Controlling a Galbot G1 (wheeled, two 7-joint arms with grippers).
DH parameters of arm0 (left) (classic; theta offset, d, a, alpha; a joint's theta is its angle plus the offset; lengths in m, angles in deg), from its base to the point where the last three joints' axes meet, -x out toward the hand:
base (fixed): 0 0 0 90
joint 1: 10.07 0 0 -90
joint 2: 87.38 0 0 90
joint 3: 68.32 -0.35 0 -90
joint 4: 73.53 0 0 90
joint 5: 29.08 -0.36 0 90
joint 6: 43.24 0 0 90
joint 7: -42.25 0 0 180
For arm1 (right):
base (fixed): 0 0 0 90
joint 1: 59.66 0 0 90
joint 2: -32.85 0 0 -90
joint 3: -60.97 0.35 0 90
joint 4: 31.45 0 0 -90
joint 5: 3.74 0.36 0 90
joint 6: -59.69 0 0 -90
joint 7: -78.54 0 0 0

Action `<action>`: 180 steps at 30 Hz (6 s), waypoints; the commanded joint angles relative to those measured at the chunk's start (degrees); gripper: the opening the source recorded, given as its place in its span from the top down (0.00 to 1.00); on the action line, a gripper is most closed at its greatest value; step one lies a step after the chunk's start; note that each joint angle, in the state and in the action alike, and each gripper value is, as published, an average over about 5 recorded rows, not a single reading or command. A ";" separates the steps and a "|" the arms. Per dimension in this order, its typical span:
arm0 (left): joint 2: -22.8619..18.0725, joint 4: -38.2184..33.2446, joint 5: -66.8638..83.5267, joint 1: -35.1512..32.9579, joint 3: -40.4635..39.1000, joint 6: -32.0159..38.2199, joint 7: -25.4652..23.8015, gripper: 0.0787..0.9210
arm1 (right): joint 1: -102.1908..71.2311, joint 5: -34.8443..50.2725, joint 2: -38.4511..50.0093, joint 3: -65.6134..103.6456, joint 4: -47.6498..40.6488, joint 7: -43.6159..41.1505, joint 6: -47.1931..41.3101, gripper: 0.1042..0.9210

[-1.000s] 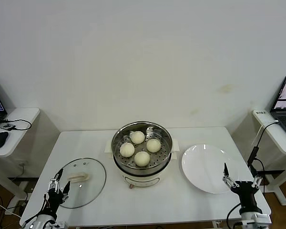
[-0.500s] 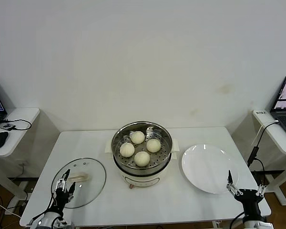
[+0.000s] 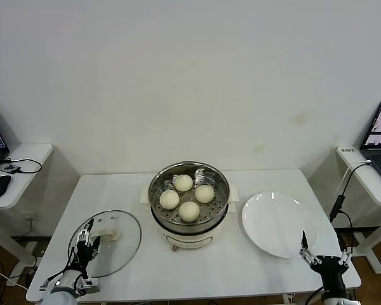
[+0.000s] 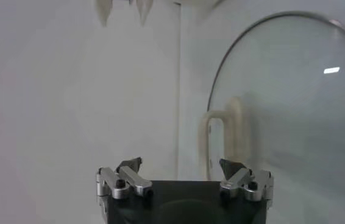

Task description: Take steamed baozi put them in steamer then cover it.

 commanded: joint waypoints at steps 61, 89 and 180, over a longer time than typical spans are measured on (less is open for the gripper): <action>11.80 -26.75 8.24 10.58 -9.98 -14.87 -9.31 0.92 | -0.23 -4.81 -0.19 -5.45 -2.82 -1.83 0.58 0.12; -10.74 -15.90 -12.06 28.89 -34.99 -25.05 -22.71 0.92 | 1.18 -13.29 -0.46 -10.68 -8.95 -1.05 2.46 0.12; -8.49 -27.28 79.55 -25.34 2.28 7.66 8.48 0.12 | -1.75 -5.60 5.15 -13.95 -8.18 -2.60 2.16 0.12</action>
